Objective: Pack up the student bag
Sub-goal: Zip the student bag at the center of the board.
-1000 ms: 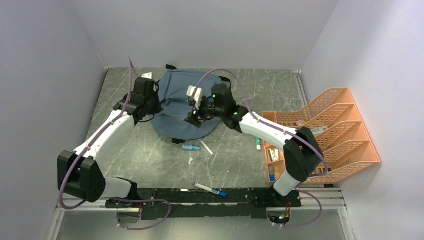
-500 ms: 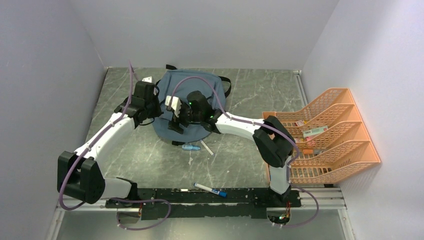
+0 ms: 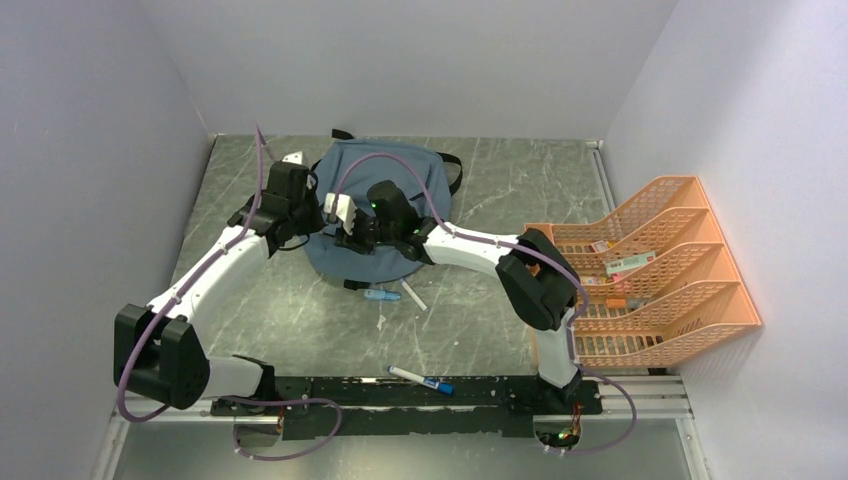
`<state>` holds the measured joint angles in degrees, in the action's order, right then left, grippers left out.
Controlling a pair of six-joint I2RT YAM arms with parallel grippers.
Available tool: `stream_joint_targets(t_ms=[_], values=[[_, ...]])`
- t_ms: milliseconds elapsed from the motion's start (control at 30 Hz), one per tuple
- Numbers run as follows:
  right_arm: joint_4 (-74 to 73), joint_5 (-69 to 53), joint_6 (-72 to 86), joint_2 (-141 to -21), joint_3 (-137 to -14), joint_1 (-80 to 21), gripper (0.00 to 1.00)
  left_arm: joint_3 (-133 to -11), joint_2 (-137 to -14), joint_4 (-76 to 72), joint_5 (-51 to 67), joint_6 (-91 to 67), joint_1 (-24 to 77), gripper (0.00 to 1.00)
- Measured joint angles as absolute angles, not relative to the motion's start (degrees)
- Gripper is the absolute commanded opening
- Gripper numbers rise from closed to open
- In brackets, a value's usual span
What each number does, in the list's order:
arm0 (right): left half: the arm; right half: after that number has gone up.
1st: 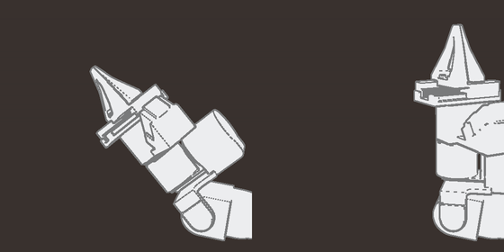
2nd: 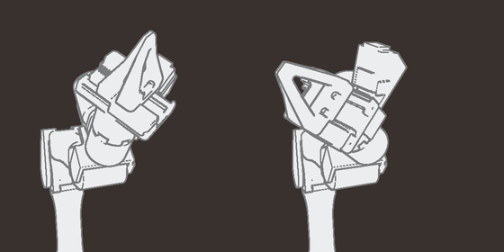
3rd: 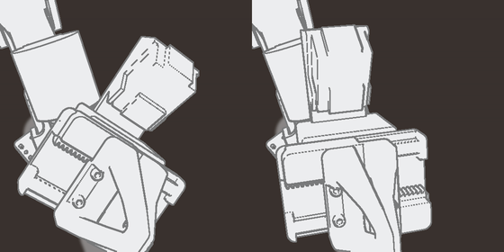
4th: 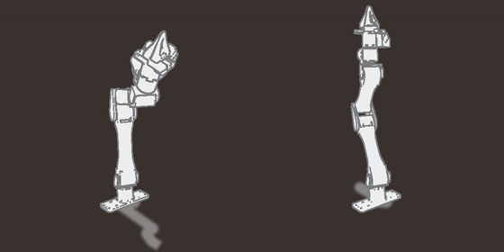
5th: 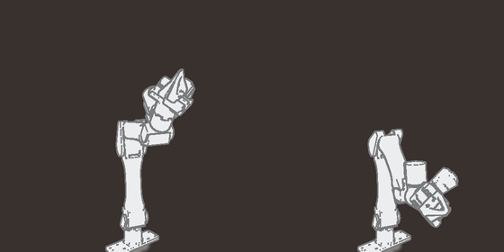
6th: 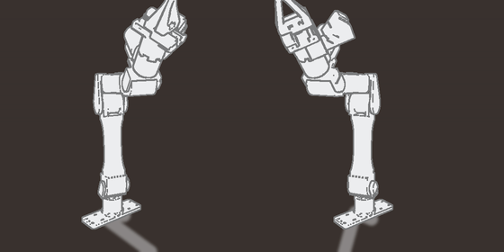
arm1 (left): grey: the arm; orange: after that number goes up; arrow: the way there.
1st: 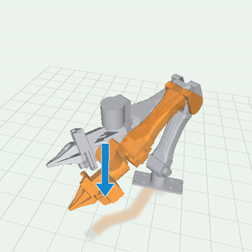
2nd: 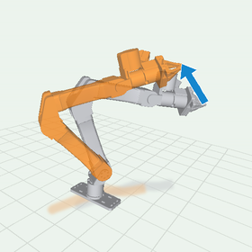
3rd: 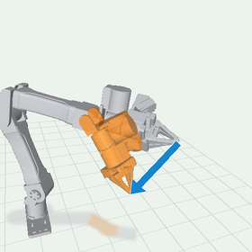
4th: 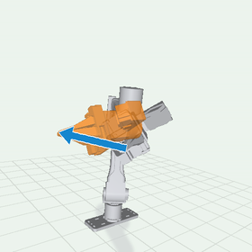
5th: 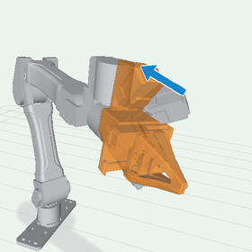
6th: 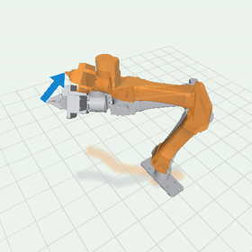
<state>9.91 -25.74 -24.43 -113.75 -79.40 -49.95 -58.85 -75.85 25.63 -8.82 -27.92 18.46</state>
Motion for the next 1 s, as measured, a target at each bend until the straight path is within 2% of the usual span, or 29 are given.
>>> stream_joint_targets(t_ms=[100, 133, 1000], values=[[8.9, -26.4, -24.7, -113.7, -79.3, -50.0, 0.01, -59.0, -75.9, 25.7, -8.8, -28.3, 18.2, 0.05], [8.7, -26.4, -24.8, -113.6, -79.1, -50.0, 0.00, -59.1, -75.9, 25.7, -8.8, -28.4, 18.2, 0.05], [-8.8, -20.8, -32.1, -89.8, -64.2, -46.7, 0.01, -71.7, -91.9, 29.6, -7.8, -29.4, 15.2, 0.05]])
